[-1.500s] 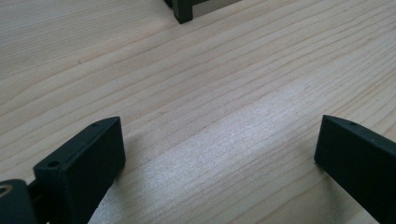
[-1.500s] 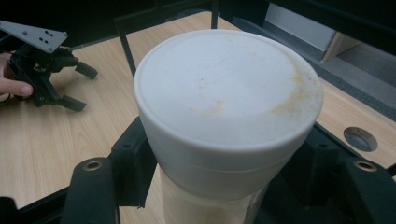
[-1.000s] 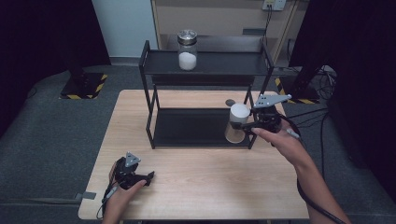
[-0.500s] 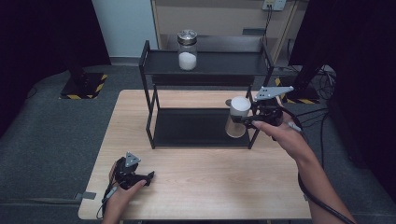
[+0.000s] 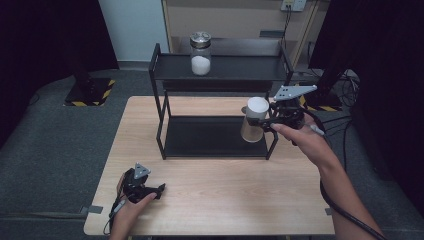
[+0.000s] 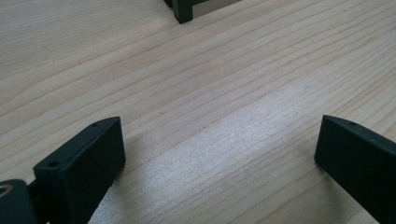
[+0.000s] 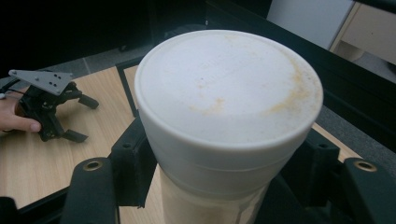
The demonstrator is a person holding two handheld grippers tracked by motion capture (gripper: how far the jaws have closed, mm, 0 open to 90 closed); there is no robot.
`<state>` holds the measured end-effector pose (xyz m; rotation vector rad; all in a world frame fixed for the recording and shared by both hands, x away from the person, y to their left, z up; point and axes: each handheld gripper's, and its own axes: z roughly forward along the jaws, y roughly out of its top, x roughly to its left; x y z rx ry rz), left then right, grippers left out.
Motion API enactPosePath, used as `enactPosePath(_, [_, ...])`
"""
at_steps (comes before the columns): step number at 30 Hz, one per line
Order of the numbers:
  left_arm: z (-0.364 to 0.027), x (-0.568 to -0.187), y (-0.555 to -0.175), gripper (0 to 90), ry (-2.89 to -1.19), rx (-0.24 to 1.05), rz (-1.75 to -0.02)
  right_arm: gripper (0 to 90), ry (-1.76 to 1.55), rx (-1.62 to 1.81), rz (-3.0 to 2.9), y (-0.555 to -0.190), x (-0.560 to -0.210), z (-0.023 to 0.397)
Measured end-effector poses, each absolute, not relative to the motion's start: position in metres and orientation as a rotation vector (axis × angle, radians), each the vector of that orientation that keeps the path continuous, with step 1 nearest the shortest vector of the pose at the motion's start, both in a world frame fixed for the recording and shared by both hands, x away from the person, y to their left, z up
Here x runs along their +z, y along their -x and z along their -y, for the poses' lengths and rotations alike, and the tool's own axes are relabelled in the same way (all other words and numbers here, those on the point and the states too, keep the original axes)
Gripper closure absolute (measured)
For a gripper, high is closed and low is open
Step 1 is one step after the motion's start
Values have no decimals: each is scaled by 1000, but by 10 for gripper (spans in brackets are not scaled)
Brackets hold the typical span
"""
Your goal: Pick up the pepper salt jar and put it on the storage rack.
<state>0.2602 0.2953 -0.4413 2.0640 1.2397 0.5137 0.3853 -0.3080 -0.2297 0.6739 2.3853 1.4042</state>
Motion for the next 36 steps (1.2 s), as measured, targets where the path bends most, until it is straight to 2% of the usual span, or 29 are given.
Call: enactPosePath(36, [-295, -441, -260, 7, -2063, 513, -1241, 353, -646, 1418, -2375, -392, -167, 309])
